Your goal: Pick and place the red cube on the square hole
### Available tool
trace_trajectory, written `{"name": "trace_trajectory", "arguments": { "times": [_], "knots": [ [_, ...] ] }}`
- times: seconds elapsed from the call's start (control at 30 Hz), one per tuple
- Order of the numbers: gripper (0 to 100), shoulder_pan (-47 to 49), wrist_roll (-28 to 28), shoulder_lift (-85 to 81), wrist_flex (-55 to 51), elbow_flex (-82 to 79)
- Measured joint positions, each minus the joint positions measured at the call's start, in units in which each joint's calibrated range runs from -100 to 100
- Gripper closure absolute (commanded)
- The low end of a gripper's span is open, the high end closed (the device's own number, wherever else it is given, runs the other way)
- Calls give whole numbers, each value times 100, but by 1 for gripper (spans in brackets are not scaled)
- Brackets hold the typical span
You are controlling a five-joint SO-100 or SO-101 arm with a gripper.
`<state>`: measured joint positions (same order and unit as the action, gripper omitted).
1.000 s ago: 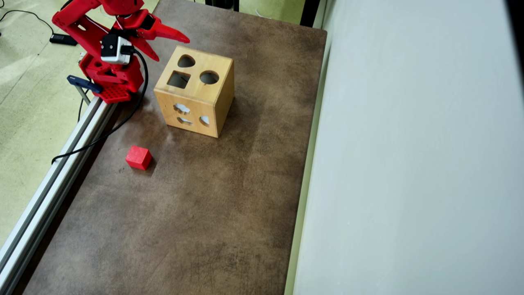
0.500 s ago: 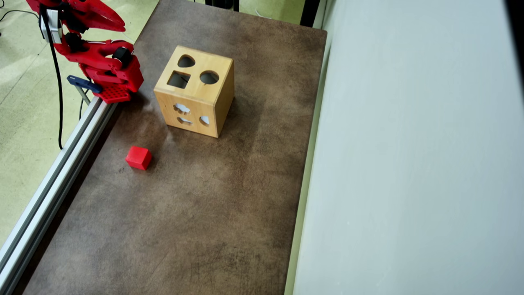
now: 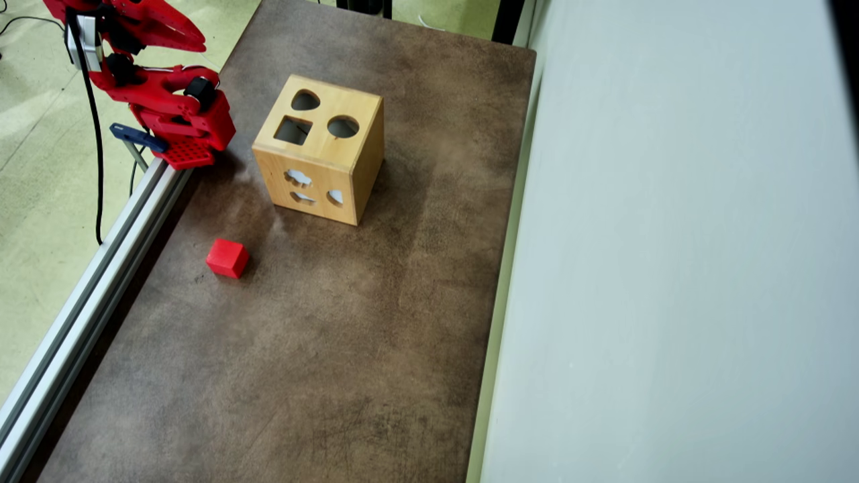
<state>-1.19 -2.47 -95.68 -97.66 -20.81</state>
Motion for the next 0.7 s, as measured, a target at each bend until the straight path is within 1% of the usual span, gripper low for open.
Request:
{"name": "trace_trajectory", "arguments": {
  "times": [0.7],
  "knots": [
    [95,-43,0,0,0,18]
  ]
}}
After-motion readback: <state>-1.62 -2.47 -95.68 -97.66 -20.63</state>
